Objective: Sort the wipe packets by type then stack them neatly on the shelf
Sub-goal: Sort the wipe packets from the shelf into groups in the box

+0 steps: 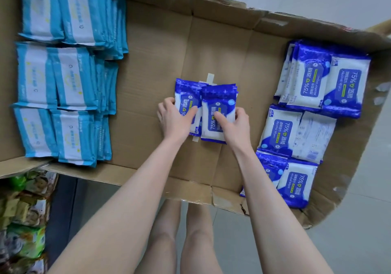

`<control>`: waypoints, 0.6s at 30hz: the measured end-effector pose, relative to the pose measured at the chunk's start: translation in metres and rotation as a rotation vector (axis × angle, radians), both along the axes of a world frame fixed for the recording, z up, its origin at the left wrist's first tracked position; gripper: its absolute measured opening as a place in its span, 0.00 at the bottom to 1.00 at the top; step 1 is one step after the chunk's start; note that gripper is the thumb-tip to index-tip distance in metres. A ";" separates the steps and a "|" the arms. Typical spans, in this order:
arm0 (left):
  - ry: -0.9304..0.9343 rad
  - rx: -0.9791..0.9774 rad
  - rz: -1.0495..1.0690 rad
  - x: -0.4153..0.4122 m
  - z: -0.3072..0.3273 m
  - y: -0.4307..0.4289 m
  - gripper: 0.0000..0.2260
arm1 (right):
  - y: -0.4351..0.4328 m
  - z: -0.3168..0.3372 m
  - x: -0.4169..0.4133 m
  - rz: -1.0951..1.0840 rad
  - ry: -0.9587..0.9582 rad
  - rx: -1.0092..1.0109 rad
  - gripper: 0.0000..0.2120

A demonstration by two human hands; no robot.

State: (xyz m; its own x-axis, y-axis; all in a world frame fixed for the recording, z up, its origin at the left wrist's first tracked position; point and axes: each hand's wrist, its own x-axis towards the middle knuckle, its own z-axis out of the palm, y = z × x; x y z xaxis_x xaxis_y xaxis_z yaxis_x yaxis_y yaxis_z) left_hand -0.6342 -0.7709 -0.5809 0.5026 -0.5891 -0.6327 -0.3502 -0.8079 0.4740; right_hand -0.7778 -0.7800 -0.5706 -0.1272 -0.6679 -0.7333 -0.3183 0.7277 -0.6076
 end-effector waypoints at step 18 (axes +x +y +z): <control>0.817 0.135 0.247 0.024 0.065 0.048 0.10 | 0.037 0.049 -0.025 -0.144 -0.415 0.279 0.20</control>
State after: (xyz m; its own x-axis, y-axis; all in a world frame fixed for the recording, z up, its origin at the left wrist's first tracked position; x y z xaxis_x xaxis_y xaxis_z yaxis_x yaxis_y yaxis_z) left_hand -0.6098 -0.7228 -0.5160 -0.0366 -0.4171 -0.9081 0.2520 -0.8832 0.3955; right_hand -0.8024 -0.7429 -0.5220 0.1354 -0.4372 -0.8891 0.0237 0.8986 -0.4382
